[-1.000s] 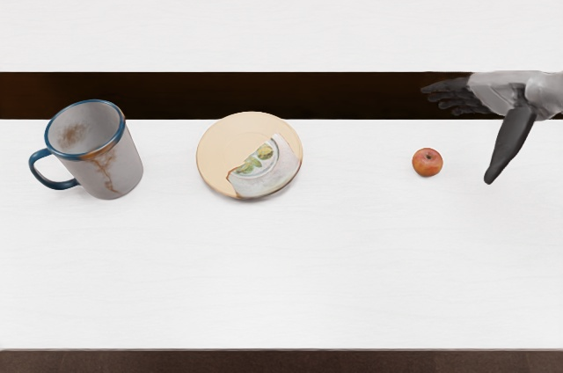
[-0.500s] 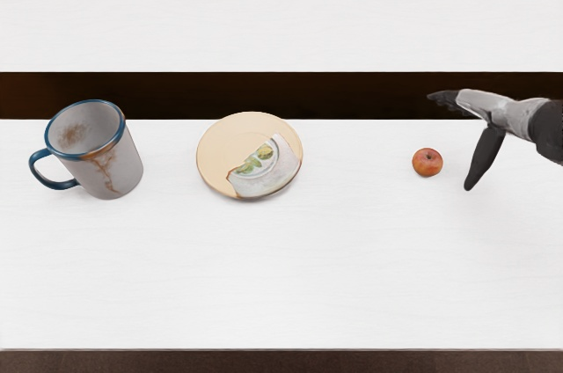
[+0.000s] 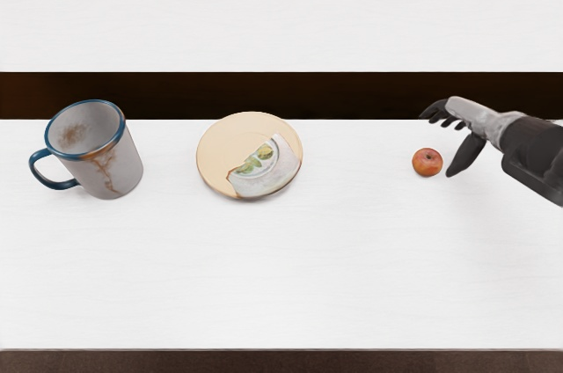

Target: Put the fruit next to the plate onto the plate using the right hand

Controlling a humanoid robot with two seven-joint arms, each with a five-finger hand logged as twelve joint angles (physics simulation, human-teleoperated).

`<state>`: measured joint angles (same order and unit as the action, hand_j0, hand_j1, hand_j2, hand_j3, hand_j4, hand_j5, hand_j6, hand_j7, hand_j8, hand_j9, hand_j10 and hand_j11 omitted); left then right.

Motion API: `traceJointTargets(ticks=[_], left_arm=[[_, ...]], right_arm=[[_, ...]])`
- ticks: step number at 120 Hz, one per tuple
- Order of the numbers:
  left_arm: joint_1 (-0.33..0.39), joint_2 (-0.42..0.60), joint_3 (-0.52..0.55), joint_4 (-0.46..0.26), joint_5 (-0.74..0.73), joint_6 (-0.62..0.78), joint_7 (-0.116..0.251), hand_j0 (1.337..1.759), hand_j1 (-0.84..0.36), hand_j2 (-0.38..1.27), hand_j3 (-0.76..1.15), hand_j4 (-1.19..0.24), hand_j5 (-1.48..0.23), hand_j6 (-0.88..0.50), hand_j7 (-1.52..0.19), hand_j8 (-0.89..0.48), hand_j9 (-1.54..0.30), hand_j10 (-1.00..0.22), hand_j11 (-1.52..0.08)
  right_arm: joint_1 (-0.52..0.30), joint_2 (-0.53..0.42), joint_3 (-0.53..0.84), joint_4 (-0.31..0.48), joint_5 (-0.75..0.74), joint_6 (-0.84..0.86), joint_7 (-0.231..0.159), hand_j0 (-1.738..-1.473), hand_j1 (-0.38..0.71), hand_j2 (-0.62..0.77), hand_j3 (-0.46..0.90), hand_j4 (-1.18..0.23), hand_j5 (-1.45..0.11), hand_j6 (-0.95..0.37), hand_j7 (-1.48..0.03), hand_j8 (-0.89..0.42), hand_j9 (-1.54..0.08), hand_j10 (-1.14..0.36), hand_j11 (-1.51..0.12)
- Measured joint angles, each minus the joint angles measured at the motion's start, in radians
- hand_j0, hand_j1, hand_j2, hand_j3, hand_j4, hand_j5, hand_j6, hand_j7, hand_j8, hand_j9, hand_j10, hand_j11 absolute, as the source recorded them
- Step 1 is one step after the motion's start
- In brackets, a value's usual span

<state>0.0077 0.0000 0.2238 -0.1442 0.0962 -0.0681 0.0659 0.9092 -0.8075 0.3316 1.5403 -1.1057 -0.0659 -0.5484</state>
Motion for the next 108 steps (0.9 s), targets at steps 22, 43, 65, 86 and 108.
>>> traceJointTargets(ticks=[22,43,65,86,108], left_arm=[[0.000,0.000,0.000,0.000,0.000,0.000,0.000,1.658,0.06,0.05,0.00,-0.24,-0.32,-0.24,-0.32,-0.24,-0.32,-0.24,-0.32],[0.000,0.000,0.000,0.000,0.000,0.000,0.000,1.658,0.06,0.05,0.00,-0.24,-0.32,-0.24,-0.32,-0.24,-0.32,-0.24,-0.32],[0.000,0.000,0.000,0.000,0.000,0.000,0.000,1.658,0.06,0.05,0.00,-0.24,-0.32,-0.24,-0.32,-0.24,-0.32,-0.24,-0.32],[0.000,0.000,0.000,0.000,0.000,0.000,0.000,1.658,0.06,0.05,0.00,-0.24,-0.32,-0.24,-0.32,-0.24,-0.32,-0.24,-0.32],[0.000,0.000,0.000,0.000,0.000,0.000,0.000,1.658,0.06,0.05,0.00,-0.24,-0.32,-0.24,-0.32,-0.24,-0.32,-0.24,-0.32]], right_arm=[[-0.023,0.007,-0.035,0.037,-0.083,-0.044,-0.004,-1.658,0.01,-0.06,0.00,-0.31,-0.39,-0.31,-0.39,-0.31,-0.39,-0.31,-0.39],[-0.037,0.012,-0.061,0.078,-0.147,-0.085,-0.024,-1.658,0.03,-0.06,0.00,-0.32,-0.41,-0.32,-0.41,-0.32,-0.41,-0.32,-0.41],[-0.047,0.063,-0.080,0.038,-0.184,-0.117,-0.028,-1.658,0.05,-0.06,0.00,-0.34,-0.44,-0.34,-0.44,-0.34,-0.44,-0.34,-0.44],[-0.048,0.102,-0.082,-0.005,-0.193,-0.123,-0.028,-1.658,0.06,-0.06,0.00,-0.35,-0.45,-0.35,-0.45,-0.35,-0.45,-0.35,-0.45],[-0.044,0.100,-0.081,-0.014,-0.150,-0.114,-0.028,-1.658,0.09,-0.07,0.00,-0.37,-0.48,-0.37,-0.48,-0.37,-0.48,-0.37,-0.48]])
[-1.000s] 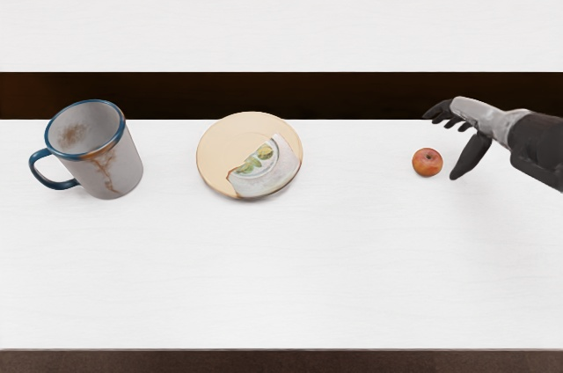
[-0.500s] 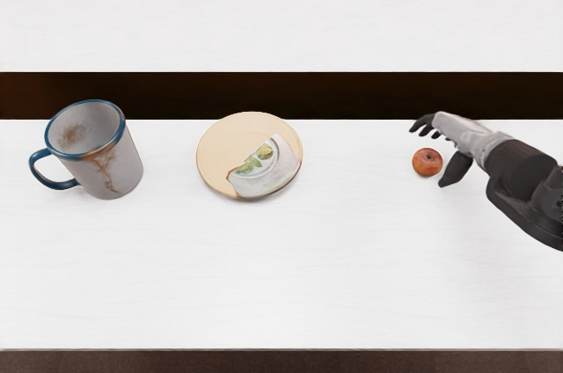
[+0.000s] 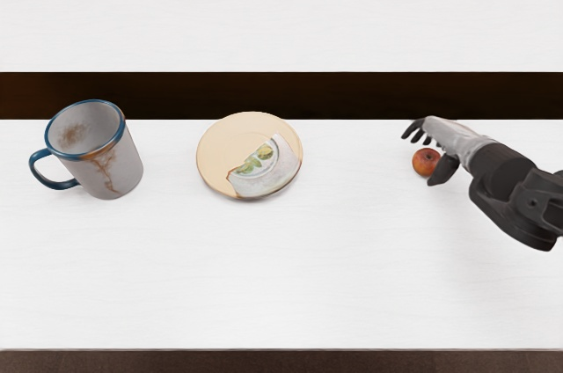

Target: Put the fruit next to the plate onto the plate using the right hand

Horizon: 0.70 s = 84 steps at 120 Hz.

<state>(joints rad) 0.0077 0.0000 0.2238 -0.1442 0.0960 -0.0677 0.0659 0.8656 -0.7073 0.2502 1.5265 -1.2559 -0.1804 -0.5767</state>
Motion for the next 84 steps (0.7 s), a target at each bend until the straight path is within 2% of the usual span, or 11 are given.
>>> traceJointTargets(ticks=[33,49,84], left_arm=[[0.000,0.000,0.000,0.000,0.000,0.000,0.000,1.658,0.06,0.05,0.00,-0.24,-0.32,-0.24,-0.32,-0.24,-0.32,-0.24,-0.32],[0.000,0.000,0.000,0.000,0.000,0.000,0.000,1.658,0.06,0.05,0.00,-0.24,-0.32,-0.24,-0.32,-0.24,-0.32,-0.24,-0.32],[0.000,0.000,0.000,0.000,0.000,0.000,0.000,1.658,0.06,0.05,0.00,-0.24,-0.32,-0.24,-0.32,-0.24,-0.32,-0.24,-0.32]], right_arm=[[0.000,-0.014,0.008,0.004,0.045,-0.001,0.002,-1.658,0.18,-0.08,0.00,-0.45,-0.57,-0.45,-0.58,-0.43,-0.58,-0.45,-0.58],[-0.006,-0.009,0.009,0.001,0.048,-0.006,0.005,-1.658,0.20,-0.08,0.00,-0.47,-0.59,-0.47,-0.60,-0.37,-0.60,-0.47,-0.60],[-0.010,0.002,0.009,-0.007,0.050,-0.009,0.006,-1.658,0.23,-0.09,0.00,-0.51,-0.62,-0.50,-0.64,-0.43,-0.64,-0.50,-0.64]])
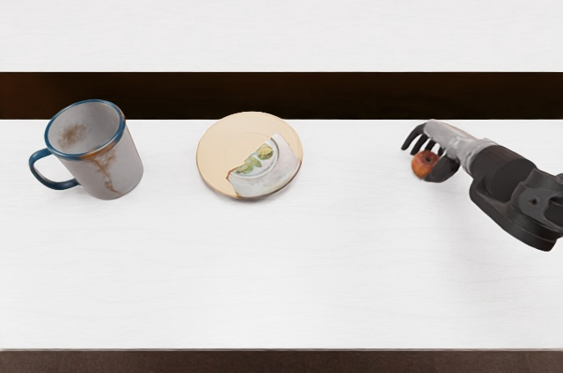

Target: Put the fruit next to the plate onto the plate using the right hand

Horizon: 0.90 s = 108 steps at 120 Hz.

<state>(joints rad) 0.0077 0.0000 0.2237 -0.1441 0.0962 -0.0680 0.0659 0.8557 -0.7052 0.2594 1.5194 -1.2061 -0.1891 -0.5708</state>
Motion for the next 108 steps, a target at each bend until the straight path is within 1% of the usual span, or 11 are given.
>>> traceJointTargets(ticks=[7,15,19,23,30,39,50,52,53,80,108], left_arm=[[0.000,0.000,0.000,0.000,0.000,0.000,0.000,1.658,0.06,0.05,0.00,-0.24,-0.32,-0.24,-0.32,-0.24,-0.32,-0.24,-0.32],[0.000,0.000,0.000,0.000,0.000,0.000,0.000,1.658,0.06,0.05,0.00,-0.24,-0.32,-0.24,-0.32,-0.24,-0.32,-0.24,-0.32],[0.000,0.000,0.000,0.000,0.000,0.000,0.000,1.658,0.06,0.05,0.00,-0.24,-0.32,-0.24,-0.32,-0.24,-0.32,-0.24,-0.32],[0.000,0.000,0.000,0.000,0.000,0.000,0.000,1.658,0.06,0.05,0.00,-0.24,-0.32,-0.24,-0.32,-0.24,-0.32,-0.24,-0.32],[0.000,0.000,0.000,0.000,0.000,0.000,0.000,1.658,0.06,0.05,0.00,-0.24,-0.32,-0.24,-0.32,-0.24,-0.32,-0.24,-0.32],[0.000,0.000,-0.001,0.000,0.000,0.000,0.000,1.658,0.06,0.05,0.00,-0.24,-0.32,-0.24,-0.32,-0.24,-0.32,-0.24,-0.32],[0.000,0.000,-0.001,0.000,0.000,0.000,0.000,1.658,0.06,0.05,0.00,-0.24,-0.32,-0.24,-0.32,-0.24,-0.32,-0.24,-0.32],[0.000,0.000,-0.001,0.000,0.000,0.000,0.000,1.658,0.06,0.05,0.00,-0.24,-0.32,-0.24,-0.32,-0.24,-0.32,-0.24,-0.32],[0.000,0.000,-0.001,0.000,0.000,0.000,0.000,1.658,0.06,0.05,0.00,-0.24,-0.32,-0.24,-0.32,-0.24,-0.32,-0.24,-0.32],[0.000,0.000,0.000,0.000,0.000,0.000,0.000,1.658,0.06,0.05,0.00,-0.24,-0.32,-0.24,-0.32,-0.24,-0.32,-0.24,-0.32],[0.000,0.000,0.000,0.000,0.000,0.000,0.000,1.658,0.06,0.05,0.00,-0.24,-0.32,-0.24,-0.32,-0.24,-0.32,-0.24,-0.32]], right_arm=[[-0.001,0.002,0.000,-0.005,-0.001,0.000,0.000,-1.657,0.25,-0.08,0.00,-0.52,-0.64,-0.51,-0.65,-0.44,-0.66,-0.51,-0.66],[-0.004,0.007,0.000,-0.015,-0.002,-0.002,-0.001,-1.654,0.27,-0.09,0.00,-0.53,-0.67,-0.51,-0.67,-0.40,-0.69,-0.51,-0.69],[-0.007,0.010,0.000,-0.019,-0.005,-0.004,0.000,-1.650,0.27,-0.08,0.00,-0.53,-0.67,-0.50,-0.68,-0.40,-0.70,-0.52,-0.70],[-0.010,0.014,0.000,-0.023,-0.008,-0.008,0.000,-1.648,0.26,-0.02,0.00,-0.55,-0.66,-0.53,-0.68,-0.42,-0.69,-0.53,-0.69],[-0.015,0.019,-0.001,-0.030,-0.009,-0.014,0.001,-1.648,0.27,-0.03,0.00,-0.57,-0.66,-0.53,-0.69,-0.43,-0.69,-0.55,-0.69],[-0.021,0.023,0.000,-0.035,-0.018,-0.019,0.003,-1.642,0.29,0.01,0.00,-0.61,-0.64,-0.53,-0.71,-0.44,-0.71,-0.57,-0.71],[-0.024,0.024,0.001,-0.038,-0.015,-0.019,0.002,-1.636,0.30,-0.05,0.00,-0.62,-0.71,-0.50,-0.74,-0.40,-0.77,-0.55,-0.77],[-0.025,0.024,0.001,-0.038,-0.014,-0.021,0.002,-1.637,0.29,0.03,0.00,-0.62,-0.71,-0.49,-0.75,-0.40,-0.78,-0.55,-0.78],[-0.025,0.024,0.001,-0.038,-0.014,-0.022,0.003,-1.637,0.29,0.04,0.00,-0.62,-0.72,-0.50,-0.75,-0.40,-0.78,-0.56,-0.78],[-0.023,0.016,0.007,-0.037,0.023,-0.034,0.005,-1.646,0.27,0.18,0.00,-0.67,-0.84,-0.55,-0.86,-0.43,-0.88,-0.60,-0.88],[-0.015,-0.030,0.079,0.003,0.137,0.011,0.007,-1.652,0.27,0.19,0.00,-0.69,-0.91,-0.54,-0.90,-0.41,-0.91,-0.59,-0.91]])
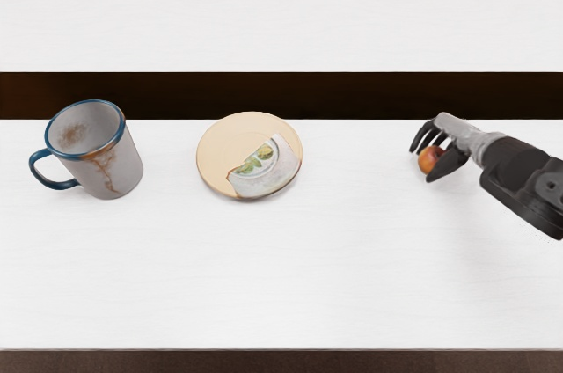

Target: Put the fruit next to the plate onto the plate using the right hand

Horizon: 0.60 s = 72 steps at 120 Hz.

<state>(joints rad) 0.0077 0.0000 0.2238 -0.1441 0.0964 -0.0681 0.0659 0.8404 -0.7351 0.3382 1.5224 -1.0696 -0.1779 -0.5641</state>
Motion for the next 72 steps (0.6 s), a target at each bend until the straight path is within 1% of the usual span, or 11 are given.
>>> traceJointTargets(ticks=[30,52,72], left_arm=[[0.000,0.000,0.000,0.000,0.000,0.000,0.000,1.658,0.06,0.05,0.00,-0.24,-0.32,-0.24,-0.32,-0.24,-0.32,-0.24,-0.32],[0.000,0.000,0.000,0.000,-0.001,0.000,0.000,1.658,0.06,0.05,0.00,-0.24,-0.32,-0.24,-0.32,-0.24,-0.32,-0.24,-0.32],[0.000,0.000,0.000,0.000,-0.001,0.000,0.000,1.658,0.06,0.05,0.00,-0.24,-0.32,-0.24,-0.32,-0.24,-0.32,-0.24,-0.32]], right_arm=[[0.001,0.004,0.111,0.017,0.179,0.129,0.000,-1.654,0.26,0.19,0.00,-0.69,-0.92,-0.54,-0.90,-0.41,-0.92,-0.59,-0.91],[0.010,0.054,0.156,0.018,0.264,0.188,-0.003,-1.655,0.26,0.18,0.00,-0.68,-0.94,-0.54,-0.91,-0.41,-0.93,-0.59,-0.92],[0.056,0.116,0.164,0.016,0.297,0.205,-0.009,-1.655,0.26,0.19,0.00,-0.68,-0.95,-0.54,-0.91,-0.40,-0.93,-0.59,-0.93]])
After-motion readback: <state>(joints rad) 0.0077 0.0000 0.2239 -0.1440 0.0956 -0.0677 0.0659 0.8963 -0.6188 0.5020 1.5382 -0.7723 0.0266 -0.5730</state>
